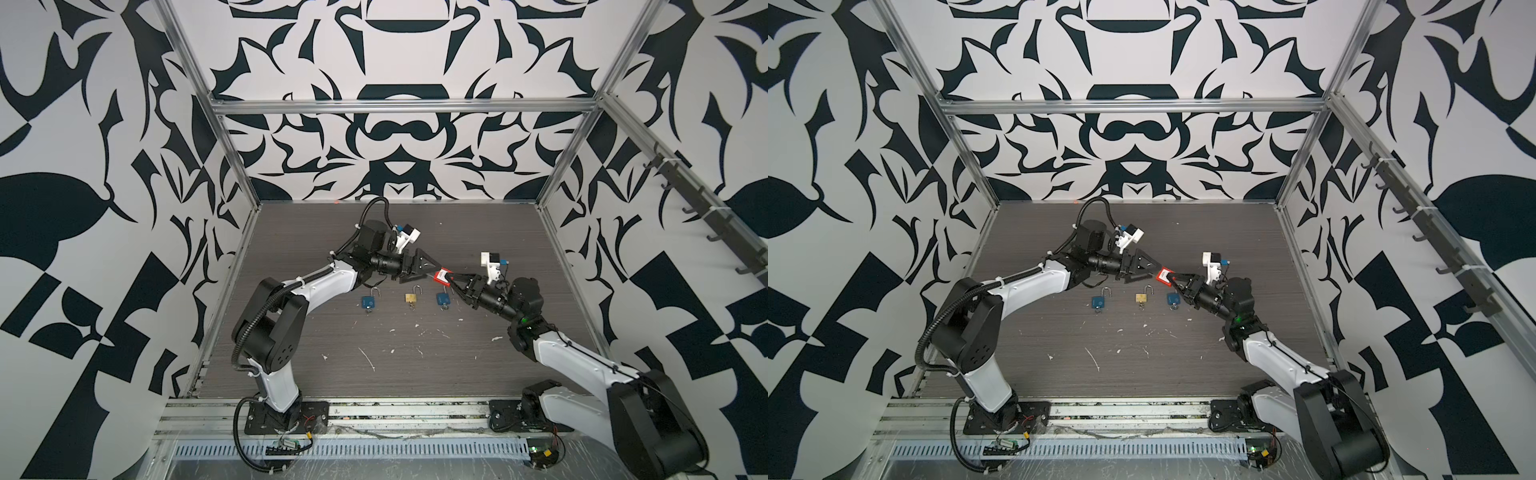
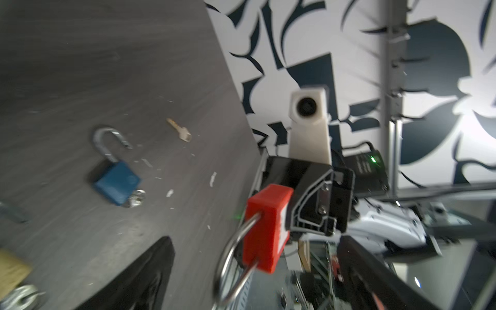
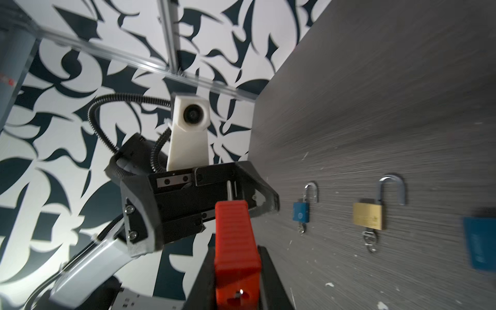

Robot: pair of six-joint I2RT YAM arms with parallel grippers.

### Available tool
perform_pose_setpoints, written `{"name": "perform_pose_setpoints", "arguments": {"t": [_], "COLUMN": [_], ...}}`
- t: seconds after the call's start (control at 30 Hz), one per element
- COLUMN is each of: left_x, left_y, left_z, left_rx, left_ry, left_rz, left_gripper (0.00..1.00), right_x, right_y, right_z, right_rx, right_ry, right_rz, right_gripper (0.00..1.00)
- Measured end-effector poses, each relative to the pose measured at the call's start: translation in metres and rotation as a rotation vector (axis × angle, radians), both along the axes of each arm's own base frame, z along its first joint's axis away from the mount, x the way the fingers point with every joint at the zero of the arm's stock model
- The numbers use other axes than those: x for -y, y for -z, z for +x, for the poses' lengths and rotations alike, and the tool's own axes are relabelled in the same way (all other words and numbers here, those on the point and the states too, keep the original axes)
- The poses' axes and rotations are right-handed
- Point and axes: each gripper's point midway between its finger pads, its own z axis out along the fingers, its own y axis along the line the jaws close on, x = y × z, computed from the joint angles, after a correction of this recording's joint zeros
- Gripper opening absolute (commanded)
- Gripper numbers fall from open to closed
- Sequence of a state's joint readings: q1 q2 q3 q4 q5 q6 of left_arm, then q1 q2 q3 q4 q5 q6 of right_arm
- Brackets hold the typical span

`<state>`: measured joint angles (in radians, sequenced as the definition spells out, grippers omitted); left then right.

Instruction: Lock with the key

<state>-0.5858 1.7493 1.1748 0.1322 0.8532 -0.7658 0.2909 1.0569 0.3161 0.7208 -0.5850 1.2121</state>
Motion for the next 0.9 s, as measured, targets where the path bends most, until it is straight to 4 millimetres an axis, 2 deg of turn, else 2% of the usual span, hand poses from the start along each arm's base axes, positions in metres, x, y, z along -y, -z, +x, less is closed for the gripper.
{"name": "perform_pose_setpoints", "arguments": {"t": [0.13,0.27,0.33,0.47,0.53,0.63,0.77,0.8,0.83,0.9], "left_x": [-0.031,-0.054,-0.060,-0.068,-0.068,-0.065,-0.064,-0.063,-0.063,-0.063], "left_y": [0.008,0.003,0.009,0.034,0.039,0.033,0.029,0.029,0.028,0.028], "left_z": [0.024,0.035,0.036,0.029,0.026,0.026,0.026,0.026,0.026,0.025], "left_rx": [0.052,0.057,0.037,-0.044,-0.063,-0.050,-0.036,-0.034,-0.033,-0.034], "left_ry": [-0.171,-0.267,-0.280,-0.280,-0.273,-0.261,-0.253,-0.251,-0.249,-0.245], "left_rz": [0.119,0.131,0.110,0.090,0.084,0.060,0.045,0.044,0.042,0.040], "left_gripper": [0.99,0.99,0.99,0.99,0.99,0.99,0.99,0.99,0.99,0.99], "right_x": [0.040,0.071,0.082,0.092,0.095,0.100,0.103,0.104,0.105,0.106], "right_y": [0.039,0.071,0.082,0.106,0.121,0.137,0.142,0.141,0.141,0.142], "right_z": [0.000,0.007,0.011,0.016,0.018,0.020,0.024,0.024,0.025,0.024], "right_rx": [-0.092,-0.175,-0.199,-0.250,-0.288,-0.325,-0.323,-0.317,-0.313,-0.310], "right_ry": [0.242,0.426,0.492,0.552,0.571,0.601,0.630,0.638,0.643,0.648], "right_rz": [-0.086,-0.177,-0.217,-0.280,-0.310,-0.335,-0.346,-0.345,-0.345,-0.344], "right_gripper": [0.00,0.00,0.00,0.00,0.00,0.00,0.00,0.01,0.09,0.16]}}
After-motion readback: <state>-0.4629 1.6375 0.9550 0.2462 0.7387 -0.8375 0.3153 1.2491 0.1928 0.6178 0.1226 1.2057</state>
